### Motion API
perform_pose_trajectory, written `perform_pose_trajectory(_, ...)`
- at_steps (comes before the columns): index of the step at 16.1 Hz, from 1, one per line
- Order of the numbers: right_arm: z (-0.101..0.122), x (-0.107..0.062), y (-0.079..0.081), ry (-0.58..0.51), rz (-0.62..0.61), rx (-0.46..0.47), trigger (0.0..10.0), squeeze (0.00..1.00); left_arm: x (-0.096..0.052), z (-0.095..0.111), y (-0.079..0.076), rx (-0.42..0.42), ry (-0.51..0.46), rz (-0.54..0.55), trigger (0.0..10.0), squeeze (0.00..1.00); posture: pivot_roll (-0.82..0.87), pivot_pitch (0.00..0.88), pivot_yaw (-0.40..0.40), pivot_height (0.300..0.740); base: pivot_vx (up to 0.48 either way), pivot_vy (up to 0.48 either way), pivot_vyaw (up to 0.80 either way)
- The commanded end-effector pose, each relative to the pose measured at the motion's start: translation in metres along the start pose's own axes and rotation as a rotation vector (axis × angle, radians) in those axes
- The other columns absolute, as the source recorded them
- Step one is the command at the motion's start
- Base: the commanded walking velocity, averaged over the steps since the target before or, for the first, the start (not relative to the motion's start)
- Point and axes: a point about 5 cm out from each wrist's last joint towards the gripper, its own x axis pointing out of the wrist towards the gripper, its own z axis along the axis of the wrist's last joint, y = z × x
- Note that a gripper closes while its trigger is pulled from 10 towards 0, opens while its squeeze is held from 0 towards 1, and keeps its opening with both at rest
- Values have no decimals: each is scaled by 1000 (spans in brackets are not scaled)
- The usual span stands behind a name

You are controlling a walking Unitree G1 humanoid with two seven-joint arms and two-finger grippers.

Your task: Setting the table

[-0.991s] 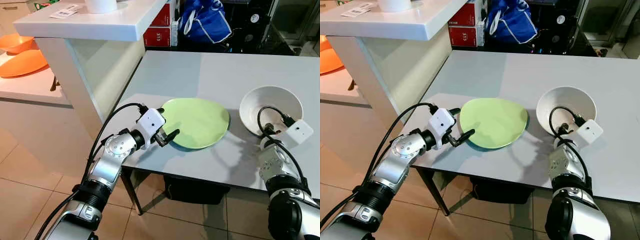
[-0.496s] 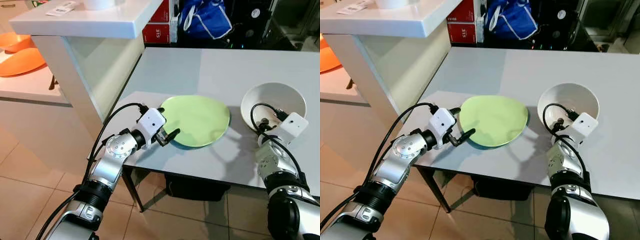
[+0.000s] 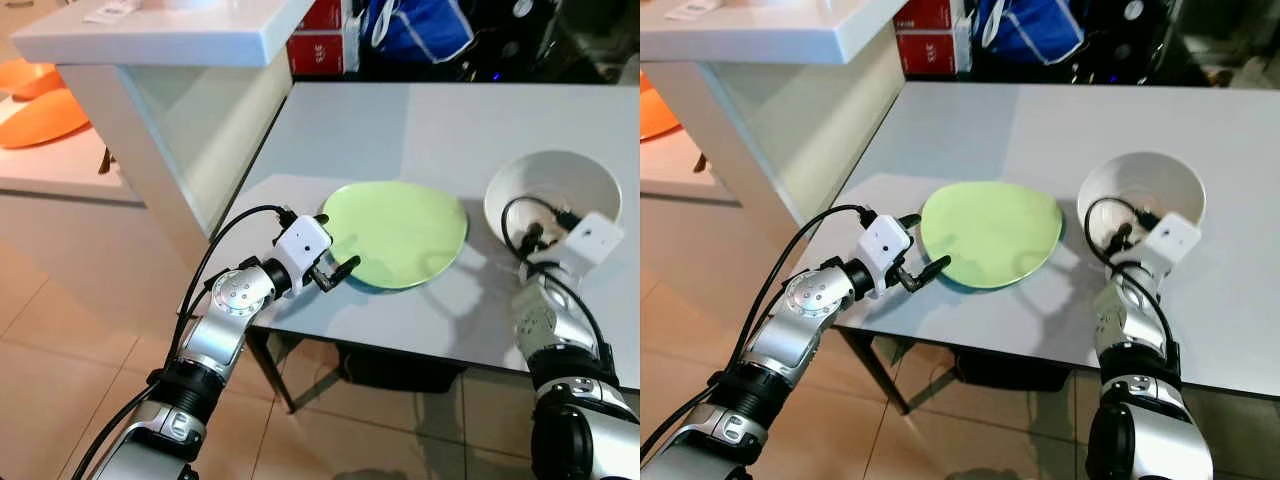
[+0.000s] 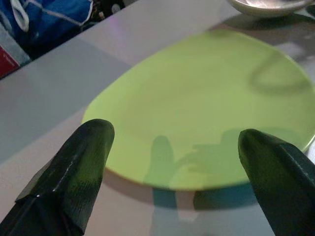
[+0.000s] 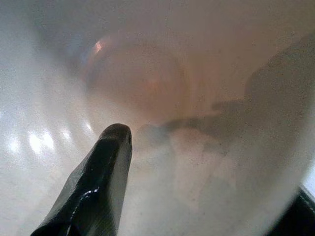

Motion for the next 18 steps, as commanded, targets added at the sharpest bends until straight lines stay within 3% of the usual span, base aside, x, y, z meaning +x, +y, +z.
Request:
perform_pose_trajectory(1,13,-2,11,-80,47,-16,10000,0,-1,1,4,15,-1,16,10000,0,-26,0,134,740,0,0,0)
perform_pose_trajectory(4,26,-3,18,-155,83,-28,10000,0,1,3,5,21,-6,20,10000,0,-29,0,131,740,0,0,0)
perform_pose_trajectory(12,19,-6,12,-117,60,-5,10000,0,0,3,6,23,-9,29,10000,0,-26,0,126,740,0,0,0)
perform_pose_trajectory(18,64,-12,23,-310,113,11,10000,0,1,4,8,26,-16,34,10000,0,-33,0,125,740,0,0,0)
